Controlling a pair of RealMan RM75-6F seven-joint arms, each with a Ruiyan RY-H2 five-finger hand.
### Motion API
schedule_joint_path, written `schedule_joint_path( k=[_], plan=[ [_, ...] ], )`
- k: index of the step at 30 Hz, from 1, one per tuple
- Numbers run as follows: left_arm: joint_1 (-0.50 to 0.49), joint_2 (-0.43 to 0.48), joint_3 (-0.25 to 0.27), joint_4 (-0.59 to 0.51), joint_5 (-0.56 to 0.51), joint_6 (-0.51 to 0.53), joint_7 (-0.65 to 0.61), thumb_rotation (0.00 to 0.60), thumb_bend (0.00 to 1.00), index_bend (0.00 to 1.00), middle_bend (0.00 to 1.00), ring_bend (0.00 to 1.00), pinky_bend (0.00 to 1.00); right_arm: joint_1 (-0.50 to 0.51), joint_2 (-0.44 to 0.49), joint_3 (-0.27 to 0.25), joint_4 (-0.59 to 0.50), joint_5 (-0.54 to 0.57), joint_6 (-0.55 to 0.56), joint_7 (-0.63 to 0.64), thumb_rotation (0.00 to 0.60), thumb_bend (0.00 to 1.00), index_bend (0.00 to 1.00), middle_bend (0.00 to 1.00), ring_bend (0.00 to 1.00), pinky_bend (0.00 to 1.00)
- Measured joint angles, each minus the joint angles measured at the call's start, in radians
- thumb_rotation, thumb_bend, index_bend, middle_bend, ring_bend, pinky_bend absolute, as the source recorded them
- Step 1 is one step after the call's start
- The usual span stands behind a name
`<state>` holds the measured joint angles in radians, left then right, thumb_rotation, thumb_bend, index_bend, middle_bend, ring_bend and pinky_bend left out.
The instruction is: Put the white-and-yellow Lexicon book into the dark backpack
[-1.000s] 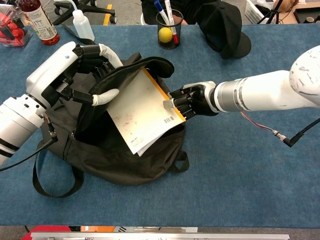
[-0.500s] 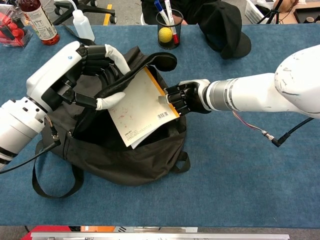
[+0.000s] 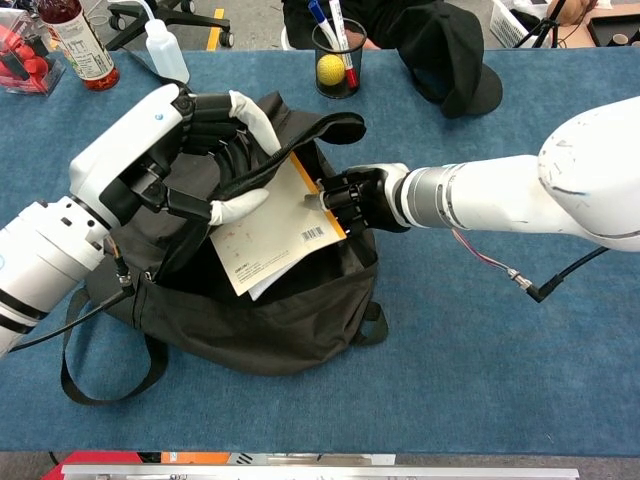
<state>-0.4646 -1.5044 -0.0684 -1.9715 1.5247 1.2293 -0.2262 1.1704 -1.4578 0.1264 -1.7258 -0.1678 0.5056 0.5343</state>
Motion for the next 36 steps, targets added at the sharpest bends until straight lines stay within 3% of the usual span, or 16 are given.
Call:
schedule_joint_path(
  k=[3,8,17,27,36],
  plan=[
    [0.001,0.003,-0.005,0.0,-0.015,-0.001,-0.004,0.6,0.27,0.43,0.51,0.54,0.59,-0.021,-0.001,0.013,0.003,-0.027,-0.035,-0.003,0.6,0.46,0.6,0.46,0.4,0.5],
    [0.002,0.011,-0.008,0.0,-0.025,-0.006,-0.014,0.6,0.27,0.43,0.51,0.54,0.59,-0.066,0.01,0.037,0.015,-0.094,-0.121,-0.005,0.6,0.44,0.36,0.32,0.27,0.39],
    [0.003,0.009,-0.001,0.0,-0.015,-0.007,-0.013,0.6,0.27,0.43,0.51,0.54,0.59,-0.143,0.031,0.092,0.04,-0.243,-0.255,-0.008,0.6,0.39,0.08,0.13,0.07,0.21],
    [0.001,0.011,0.0,0.004,-0.02,-0.017,-0.017,0.6,0.27,0.42,0.51,0.54,0.59,-0.185,0.089,0.083,0.013,-0.441,-0.242,-0.108,0.6,0.38,0.05,0.12,0.05,0.17],
    [-0.004,0.013,0.006,0.002,-0.022,-0.032,-0.013,0.6,0.27,0.42,0.5,0.52,0.57,-0.178,0.169,-0.021,-0.042,-0.617,-0.104,-0.324,0.6,0.33,0.06,0.15,0.05,0.16]
  ],
)
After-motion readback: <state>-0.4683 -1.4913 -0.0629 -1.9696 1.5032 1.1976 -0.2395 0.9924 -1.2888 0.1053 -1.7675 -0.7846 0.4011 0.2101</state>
